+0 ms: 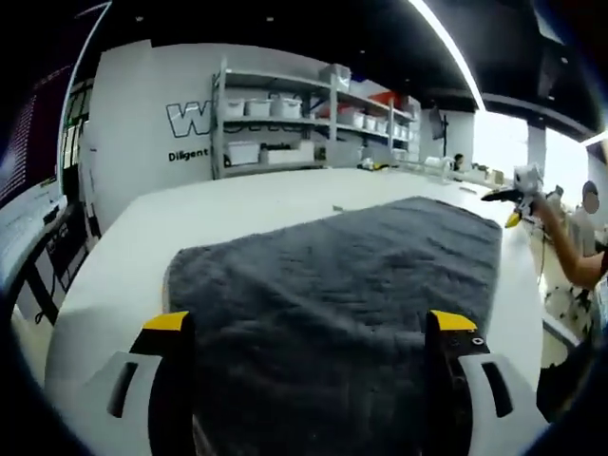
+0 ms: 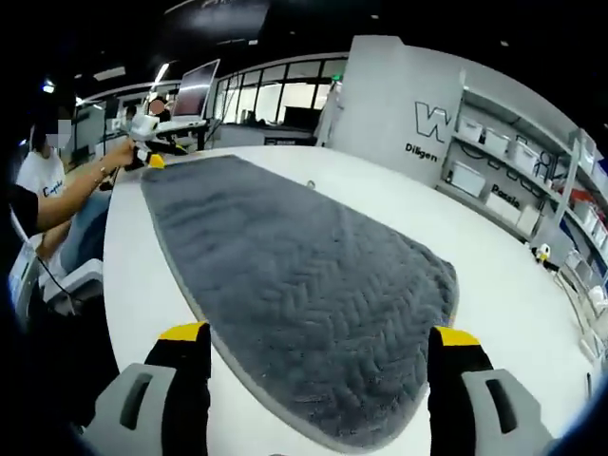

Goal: Open the folded towel by lifting each exposed corner and separating the folded layers until the towel lies flat within the target outline without major curled edges

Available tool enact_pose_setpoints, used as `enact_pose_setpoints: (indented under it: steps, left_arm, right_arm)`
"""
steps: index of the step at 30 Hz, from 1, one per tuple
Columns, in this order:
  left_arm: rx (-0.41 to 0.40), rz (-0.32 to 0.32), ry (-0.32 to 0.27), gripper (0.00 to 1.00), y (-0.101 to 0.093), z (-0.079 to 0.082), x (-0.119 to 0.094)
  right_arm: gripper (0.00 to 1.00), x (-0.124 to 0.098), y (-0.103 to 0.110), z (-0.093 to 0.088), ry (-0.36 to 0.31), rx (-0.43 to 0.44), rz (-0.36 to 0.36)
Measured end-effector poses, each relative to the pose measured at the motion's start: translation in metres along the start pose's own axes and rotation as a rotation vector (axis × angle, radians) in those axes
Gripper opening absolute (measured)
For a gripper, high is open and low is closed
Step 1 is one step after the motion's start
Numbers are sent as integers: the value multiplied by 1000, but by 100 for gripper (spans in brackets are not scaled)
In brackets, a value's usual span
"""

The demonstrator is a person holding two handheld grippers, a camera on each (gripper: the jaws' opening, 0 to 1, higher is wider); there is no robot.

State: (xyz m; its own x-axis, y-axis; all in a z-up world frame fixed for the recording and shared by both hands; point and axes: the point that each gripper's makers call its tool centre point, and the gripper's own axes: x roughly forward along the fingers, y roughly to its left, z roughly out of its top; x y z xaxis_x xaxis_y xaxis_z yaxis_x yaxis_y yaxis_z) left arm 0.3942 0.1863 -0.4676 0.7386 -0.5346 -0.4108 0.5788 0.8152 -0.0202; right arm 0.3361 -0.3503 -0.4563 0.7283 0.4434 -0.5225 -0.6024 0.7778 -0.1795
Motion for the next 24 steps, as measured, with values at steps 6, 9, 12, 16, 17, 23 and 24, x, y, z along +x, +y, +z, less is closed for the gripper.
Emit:
enact_pose_setpoints:
  steps: [6,9,12,16,17,23,24]
  left_arm:
    - [-2,-7,7,99,-19,-19,-19]
    - [-11,-16,18,99,-26,-30,-25]
    - [-19,-16,10,99,-29,-34,-32]
    - [-16,-3,-17,99,-38,-33,-46]
    - [-14,1,-25,99,-39,-32,-50]
    - [-17,68,-42,99,-34,-32,-72]
    - [-11,85,-49,98,-33,-32,-74]
  right_arm:
    - [99,-15,2,-5,4,20,-26]
    - [99,-20,8,-10,17,35,-28]
    - [99,-26,13,-16,29,39,-39]
    - [99,-34,21,-24,33,48,-39]
    - [99,-35,22,-26,35,54,-40]
    - [99,-49,27,-40,50,74,-52]
    - [99,-51,26,-42,51,77,-56]
